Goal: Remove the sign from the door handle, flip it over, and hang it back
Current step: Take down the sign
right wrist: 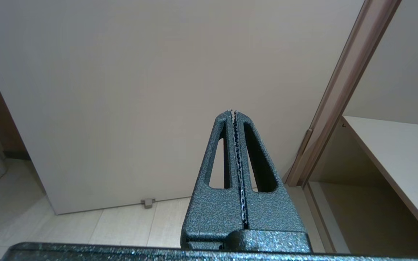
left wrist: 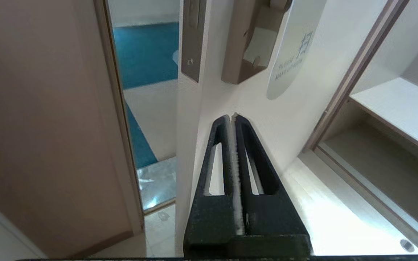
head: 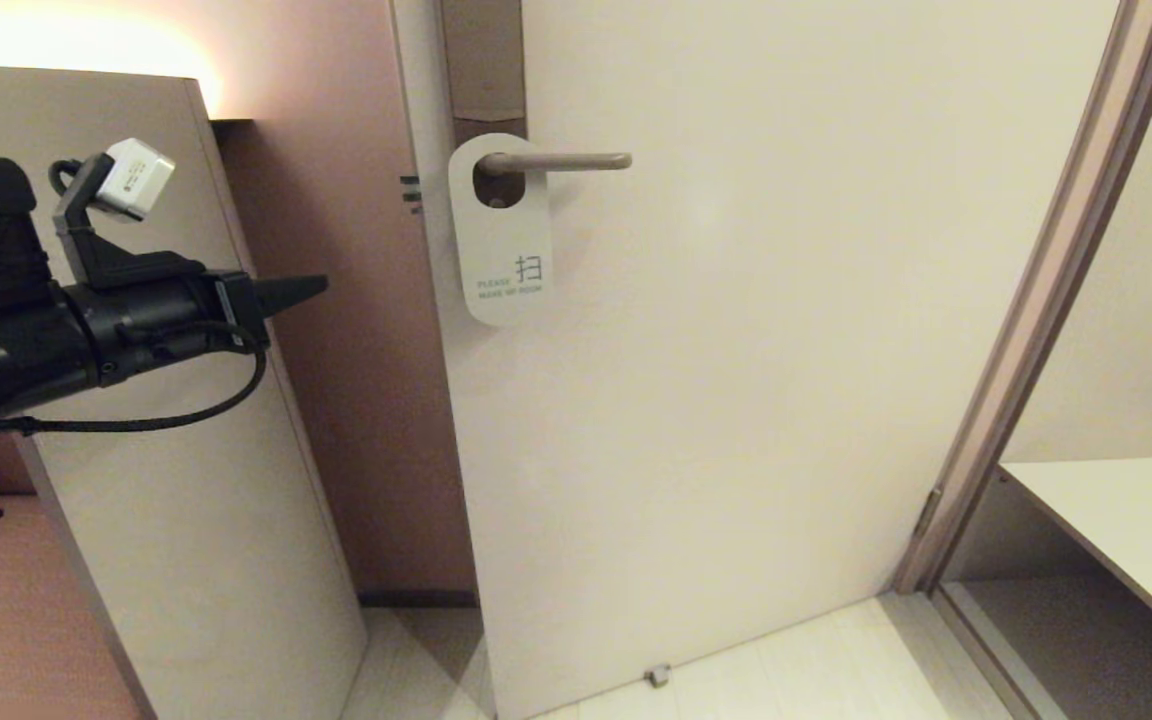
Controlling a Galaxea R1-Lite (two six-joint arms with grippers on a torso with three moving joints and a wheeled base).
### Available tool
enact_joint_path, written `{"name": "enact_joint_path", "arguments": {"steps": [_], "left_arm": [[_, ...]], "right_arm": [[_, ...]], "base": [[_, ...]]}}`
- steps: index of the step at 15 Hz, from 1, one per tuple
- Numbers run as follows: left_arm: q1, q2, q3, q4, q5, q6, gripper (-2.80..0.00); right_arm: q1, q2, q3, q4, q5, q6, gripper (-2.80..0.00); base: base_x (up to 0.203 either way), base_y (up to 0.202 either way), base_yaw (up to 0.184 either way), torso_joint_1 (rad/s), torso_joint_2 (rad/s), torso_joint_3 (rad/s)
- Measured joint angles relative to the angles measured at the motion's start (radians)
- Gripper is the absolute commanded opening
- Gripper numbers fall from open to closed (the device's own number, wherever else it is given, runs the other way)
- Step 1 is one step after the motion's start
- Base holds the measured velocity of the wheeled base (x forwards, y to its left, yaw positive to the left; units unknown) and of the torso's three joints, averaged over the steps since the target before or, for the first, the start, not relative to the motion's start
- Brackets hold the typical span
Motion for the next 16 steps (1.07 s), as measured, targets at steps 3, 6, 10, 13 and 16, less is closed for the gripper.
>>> {"name": "enact_joint_path", "arguments": {"steps": [3,6,10,13,16], "left_arm": [[-0.013,0.017,-0.001,0.0,0.001,-0.001,0.0],[-0.027,0.022,-0.001,-0.007,0.001,-0.003,0.0],[-0.066,0.024,0.0,-0.09,-0.017,-0.061,0.0],[-0.091,0.025,0.0,-0.136,-0.072,-0.113,0.0],[-0.095,0.029,0.0,-0.138,-0.163,-0.119,0.0]], "right_arm": [[0.0,0.0,0.0,0.0,0.0,0.0,-2.8],[0.0,0.0,0.0,0.0,0.0,0.0,-2.8],[0.0,0.0,0.0,0.0,0.0,0.0,-2.8],[0.0,0.0,0.0,0.0,0.0,0.0,-2.8],[0.0,0.0,0.0,0.0,0.0,0.0,-2.8]], "base": [[0.0,0.0,0.0,0.0,0.0,0.0],[0.0,0.0,0.0,0.0,0.0,0.0],[0.0,0.0,0.0,0.0,0.0,0.0],[0.0,0.0,0.0,0.0,0.0,0.0],[0.0,0.0,0.0,0.0,0.0,0.0]]}}
